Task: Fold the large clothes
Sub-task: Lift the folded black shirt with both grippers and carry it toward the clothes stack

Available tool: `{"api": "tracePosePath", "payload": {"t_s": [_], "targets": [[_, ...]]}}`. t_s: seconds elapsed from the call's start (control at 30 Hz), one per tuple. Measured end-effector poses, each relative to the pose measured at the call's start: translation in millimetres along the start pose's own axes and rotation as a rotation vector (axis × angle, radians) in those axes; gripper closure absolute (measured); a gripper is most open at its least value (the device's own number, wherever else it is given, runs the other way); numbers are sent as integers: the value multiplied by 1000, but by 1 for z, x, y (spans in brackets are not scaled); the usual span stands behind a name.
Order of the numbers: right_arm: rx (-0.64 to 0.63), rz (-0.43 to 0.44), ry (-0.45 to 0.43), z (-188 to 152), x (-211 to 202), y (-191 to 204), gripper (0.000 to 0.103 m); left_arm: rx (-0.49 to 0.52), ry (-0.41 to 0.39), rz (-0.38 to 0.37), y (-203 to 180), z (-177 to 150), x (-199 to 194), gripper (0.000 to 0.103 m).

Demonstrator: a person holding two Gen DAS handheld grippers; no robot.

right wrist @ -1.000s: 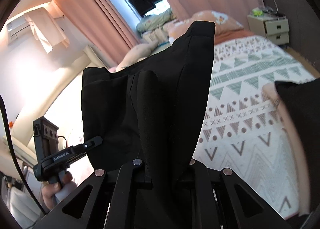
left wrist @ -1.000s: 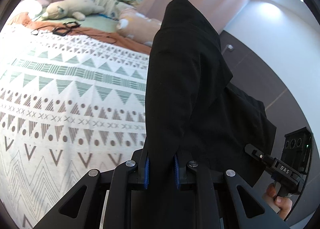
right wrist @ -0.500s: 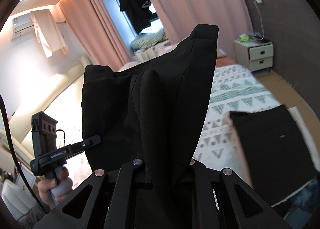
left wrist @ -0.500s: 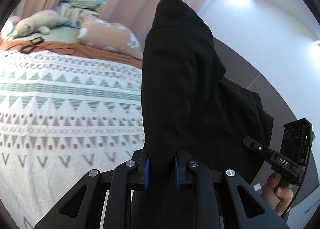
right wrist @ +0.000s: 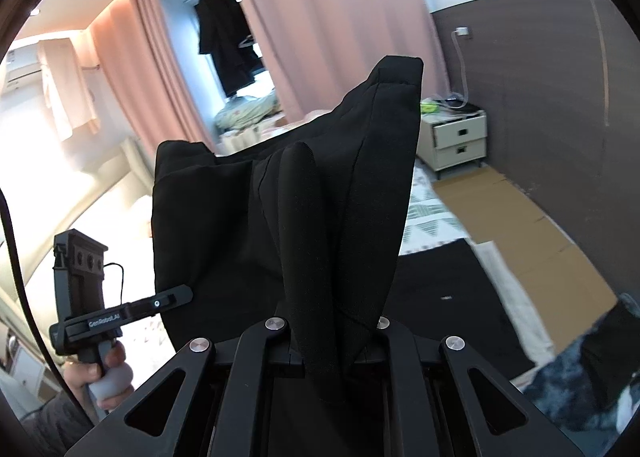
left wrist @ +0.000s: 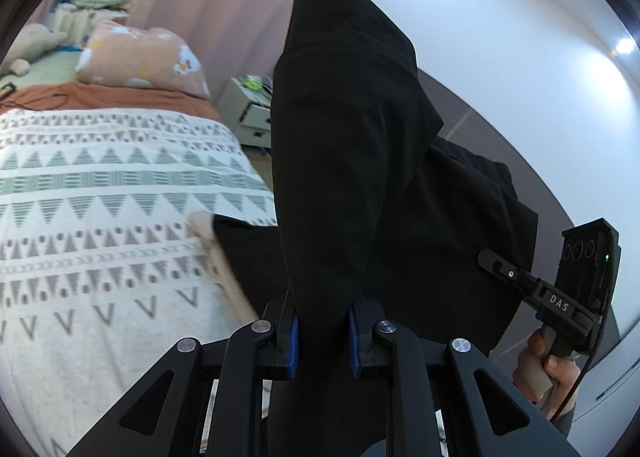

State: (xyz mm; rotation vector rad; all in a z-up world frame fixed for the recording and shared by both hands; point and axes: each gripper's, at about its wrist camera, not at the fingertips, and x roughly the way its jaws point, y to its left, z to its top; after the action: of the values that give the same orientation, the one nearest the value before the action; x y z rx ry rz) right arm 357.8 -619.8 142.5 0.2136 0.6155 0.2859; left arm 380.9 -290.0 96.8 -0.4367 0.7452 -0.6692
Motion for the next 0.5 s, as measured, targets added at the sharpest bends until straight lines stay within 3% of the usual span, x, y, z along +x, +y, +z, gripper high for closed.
{"api": "tracePosePath", "payload": {"t_s": [0.27,0.5], "targets": [[23,-75,21,7,-5,-45,91,14,78,-50,-41,-5,57,84],[58,-109,75,13,26,-82,91,-6,161,-68,-28,-10,110,84]]}}
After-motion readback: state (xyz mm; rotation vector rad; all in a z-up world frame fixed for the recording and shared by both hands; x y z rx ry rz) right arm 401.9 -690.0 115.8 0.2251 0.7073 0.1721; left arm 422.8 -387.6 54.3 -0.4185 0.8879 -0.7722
